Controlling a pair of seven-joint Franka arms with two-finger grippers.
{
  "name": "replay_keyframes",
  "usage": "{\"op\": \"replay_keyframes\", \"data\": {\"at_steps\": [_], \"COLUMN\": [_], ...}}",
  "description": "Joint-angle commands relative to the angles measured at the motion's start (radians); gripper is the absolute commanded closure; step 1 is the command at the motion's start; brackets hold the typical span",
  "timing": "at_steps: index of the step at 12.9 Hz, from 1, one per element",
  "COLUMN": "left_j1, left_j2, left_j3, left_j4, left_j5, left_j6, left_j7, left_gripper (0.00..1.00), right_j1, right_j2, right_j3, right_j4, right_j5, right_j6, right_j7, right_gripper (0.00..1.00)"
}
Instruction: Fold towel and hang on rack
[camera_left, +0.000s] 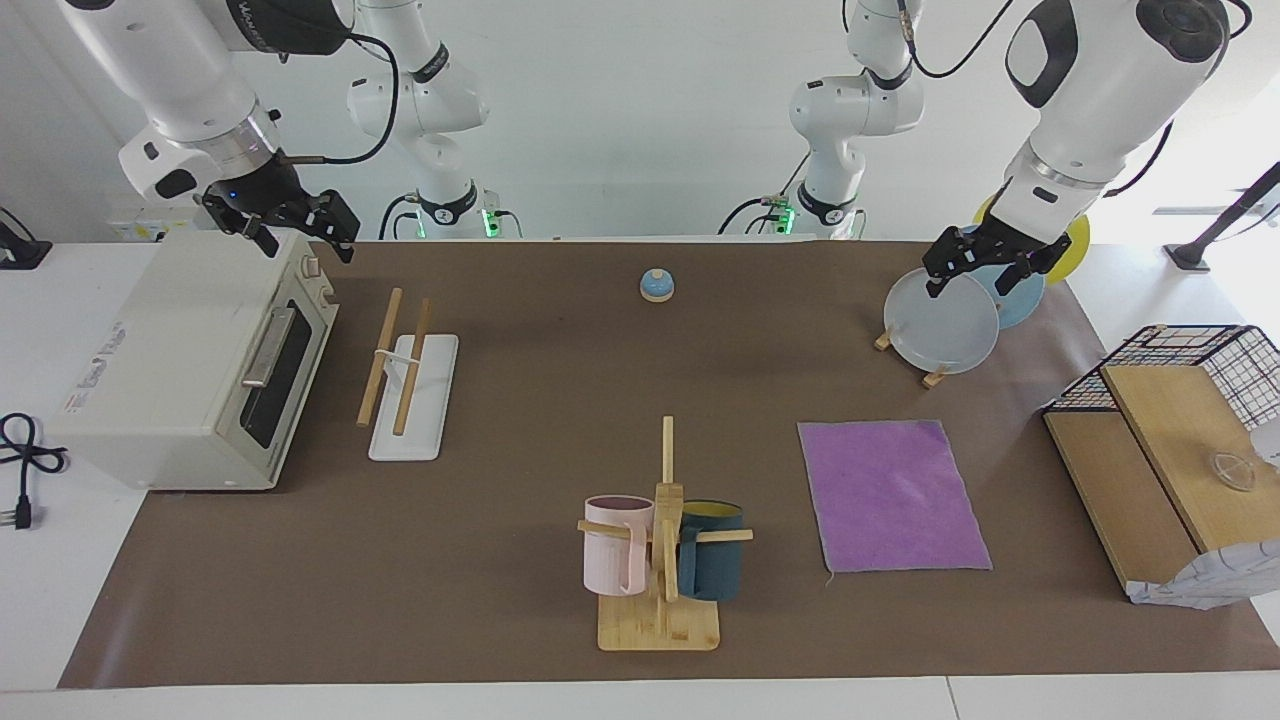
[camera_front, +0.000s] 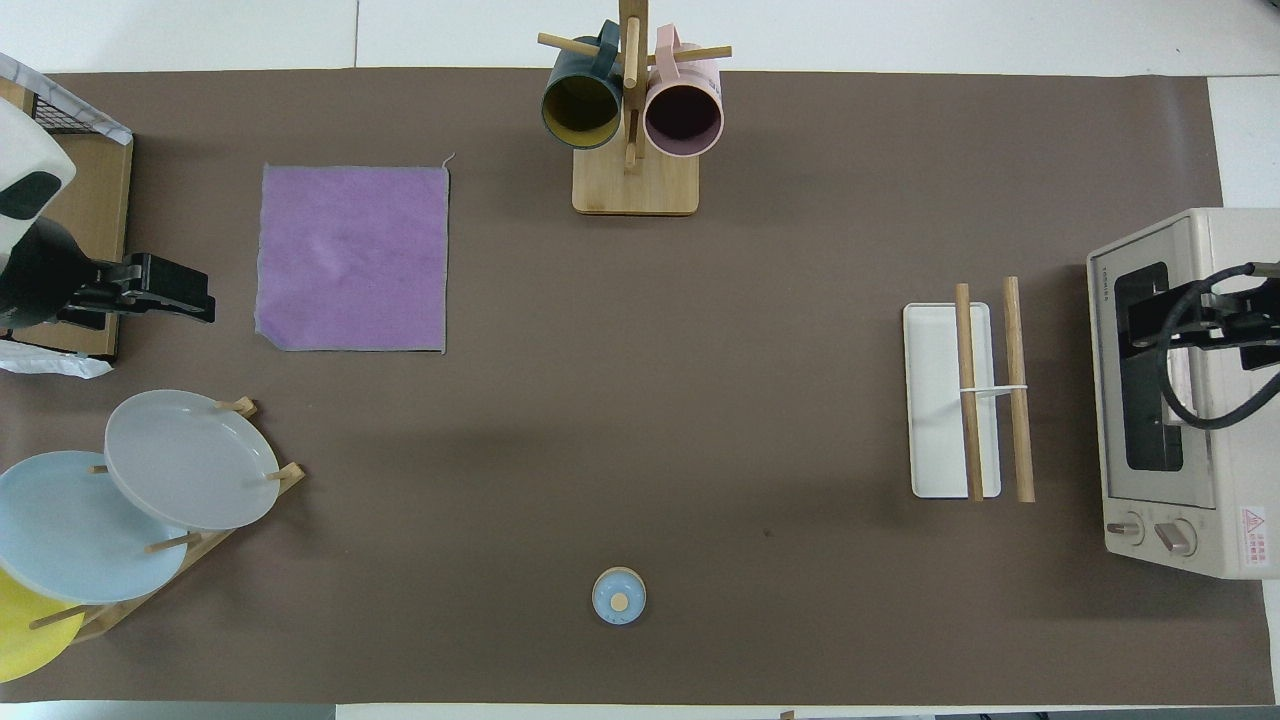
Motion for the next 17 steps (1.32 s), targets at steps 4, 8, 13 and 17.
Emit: {"op": "replay_keyframes", "data": {"at_steps": [4, 8, 13, 17], "left_j1": [-0.005, 0.007, 0.014, 0.062], "left_j2": [-0.029, -0.031, -0.072, -0.06], "left_j3": [0.003, 0.01, 0.013, 0.013], "left_j4": [-0.024, -0.024, -0.112, -0.26], "left_j5": [-0.011, -0.01, -0.01, -0.01], "left_j6": [0.015, 0.006, 0.045, 0.24], "left_j7": [-0.002, -0.008, -0.011, -0.011], "left_gripper": [0.0, 0.0, 0.0, 0.0], "right_j1": [-0.011, 0.001, -0.009, -0.006], "right_j2": [-0.022, -0.023, -0.023, -0.023], "right_j3": [0.005, 0.015, 0.015, 0.015], "right_j4": [-0.022, -0.022, -0.022, -0.022], "right_j5": [-0.004, -0.001, -0.001, -0.001], "right_j6": [-0.005, -0.013, -0.013, -0.016], "right_j7": [-0.028, -0.028, -0.028, -0.033], "right_gripper": [0.0, 0.0, 0.0, 0.0]}}
